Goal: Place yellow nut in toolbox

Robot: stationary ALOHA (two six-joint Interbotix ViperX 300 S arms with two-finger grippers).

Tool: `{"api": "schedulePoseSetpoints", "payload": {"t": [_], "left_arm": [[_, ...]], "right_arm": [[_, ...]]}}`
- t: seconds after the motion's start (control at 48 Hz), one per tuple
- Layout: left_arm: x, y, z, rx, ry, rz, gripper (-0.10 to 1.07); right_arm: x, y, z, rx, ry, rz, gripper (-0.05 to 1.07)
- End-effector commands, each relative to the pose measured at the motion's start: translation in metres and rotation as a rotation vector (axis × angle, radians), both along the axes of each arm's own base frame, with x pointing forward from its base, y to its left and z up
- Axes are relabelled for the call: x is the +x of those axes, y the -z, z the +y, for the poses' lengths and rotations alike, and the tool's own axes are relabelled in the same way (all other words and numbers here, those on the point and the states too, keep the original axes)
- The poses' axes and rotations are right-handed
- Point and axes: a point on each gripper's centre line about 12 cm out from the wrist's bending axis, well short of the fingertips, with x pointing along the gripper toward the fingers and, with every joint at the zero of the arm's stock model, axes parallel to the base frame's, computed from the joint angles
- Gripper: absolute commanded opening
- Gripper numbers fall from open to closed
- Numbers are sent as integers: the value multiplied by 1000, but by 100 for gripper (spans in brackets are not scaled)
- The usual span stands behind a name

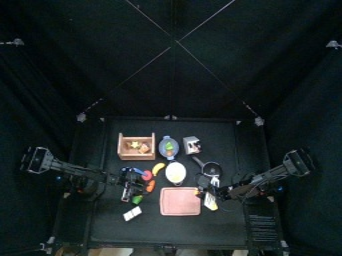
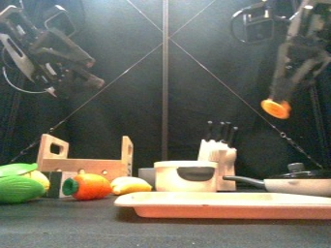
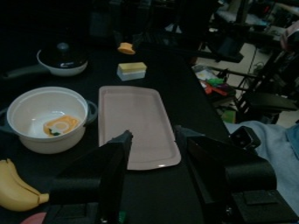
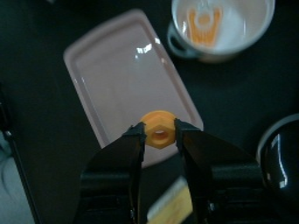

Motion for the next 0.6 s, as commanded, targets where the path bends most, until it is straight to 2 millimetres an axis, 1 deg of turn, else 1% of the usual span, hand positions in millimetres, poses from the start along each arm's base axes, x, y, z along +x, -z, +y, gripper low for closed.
{"api": "schedulePoseSetpoints", "payload": {"t": [0.0,0.083,0.167,0.271,0.354,0.458,0.583], "left_arm": [[-7,-9,2,-8,-4,-50,83],[-12,-10,8,-14,-29,-60,83],[-12,-12,22,-35,-99,-68,83],[-9,-16,33,-61,-161,-78,83],[-6,-22,40,-109,-210,-93,83],[-7,-22,49,-176,-278,-91,83],[-15,-15,55,-224,-334,-78,83]], "right_arm": [[20,-25,-15,-14,-16,-123,62],[35,-31,-29,-40,-20,-169,62],[53,-36,-41,-83,-38,-205,62],[68,-37,-52,-156,-72,-219,62],[81,-36,-55,-220,-108,-217,62],[100,-35,-60,-293,-139,-212,62],[125,-37,-76,-378,-142,-211,62]]}}
